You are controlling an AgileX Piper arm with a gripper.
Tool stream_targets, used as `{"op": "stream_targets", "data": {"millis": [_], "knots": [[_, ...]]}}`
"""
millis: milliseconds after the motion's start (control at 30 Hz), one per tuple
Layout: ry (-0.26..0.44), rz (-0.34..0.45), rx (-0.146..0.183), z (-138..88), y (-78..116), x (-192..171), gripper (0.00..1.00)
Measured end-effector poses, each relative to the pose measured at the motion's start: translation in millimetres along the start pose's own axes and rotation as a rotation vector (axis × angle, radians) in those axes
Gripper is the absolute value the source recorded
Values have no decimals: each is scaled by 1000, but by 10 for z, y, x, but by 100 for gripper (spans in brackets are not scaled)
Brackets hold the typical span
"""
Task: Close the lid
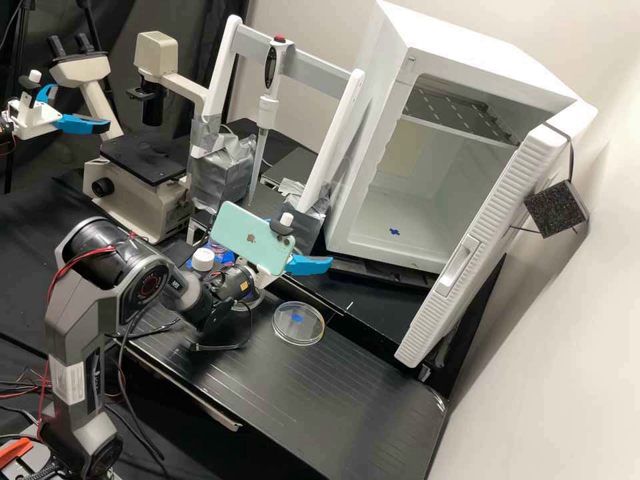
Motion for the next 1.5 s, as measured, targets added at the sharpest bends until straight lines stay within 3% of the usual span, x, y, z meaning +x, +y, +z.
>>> {"op": "stream_targets", "data": {"millis": [433, 767, 933, 1133, 1500], "knots": [[1, 21, -8, 64, 51, -133, 100], [82, 194, 32, 241, 391, -792, 100], [44, 232, 46, 385, 479, -1076, 100], [-35, 227, 26, 542, 447, -1291, 100], [-106, 199, 40, 669, 363, -1354, 100]]}}
